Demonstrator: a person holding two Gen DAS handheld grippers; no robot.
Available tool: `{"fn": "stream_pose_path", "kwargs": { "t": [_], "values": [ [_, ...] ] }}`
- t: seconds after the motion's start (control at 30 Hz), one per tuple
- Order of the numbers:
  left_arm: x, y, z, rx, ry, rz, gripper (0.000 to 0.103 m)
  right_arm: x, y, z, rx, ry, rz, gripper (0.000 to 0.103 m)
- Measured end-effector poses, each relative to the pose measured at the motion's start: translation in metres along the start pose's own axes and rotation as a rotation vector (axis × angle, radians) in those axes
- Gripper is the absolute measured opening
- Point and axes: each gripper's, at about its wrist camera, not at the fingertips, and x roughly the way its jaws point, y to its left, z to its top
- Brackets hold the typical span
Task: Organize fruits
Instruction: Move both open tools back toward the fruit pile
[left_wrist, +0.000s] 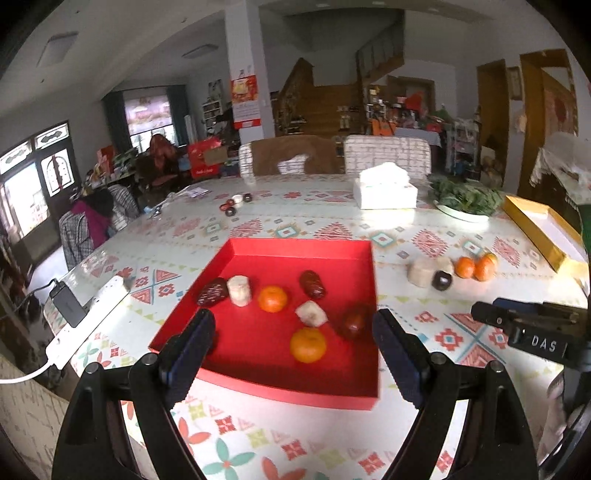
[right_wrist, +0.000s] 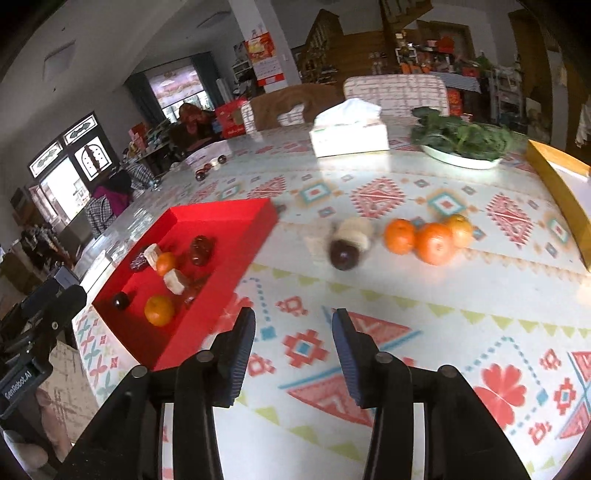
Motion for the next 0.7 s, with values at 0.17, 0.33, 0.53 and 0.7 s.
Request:
{"fn": "stream_pose_path", "kwargs": {
  "t": [0.17, 0.33, 0.53, 0.7],
  "values": [
    [-0.003, -0.014, -0.002, 0.042, -0.006, -0.01, 0.087, -0.011, -0.019, -0.004, 0.024, -0.011, -0.028, 0.048],
    [-0.001, -0.024, -0.005, 0.074, 0.004, -0.054, 0.087, -0.016, -0.04, -0.004, 0.053, -0.013, -0.057, 0.048],
    [0.011, -0.035, -0.013, 0.075, 0.069, -0.156, 0.087, -0.024, -0.074, -0.001, 0.118, -0.03, -0.103, 0.048],
    [0.025, -0.046, -0.021, 0.074, 0.139, -0.272, 0.087, -0.029, -0.112, 0.004, 0.194, -0.036, -0.145, 0.048]
  ]
}}
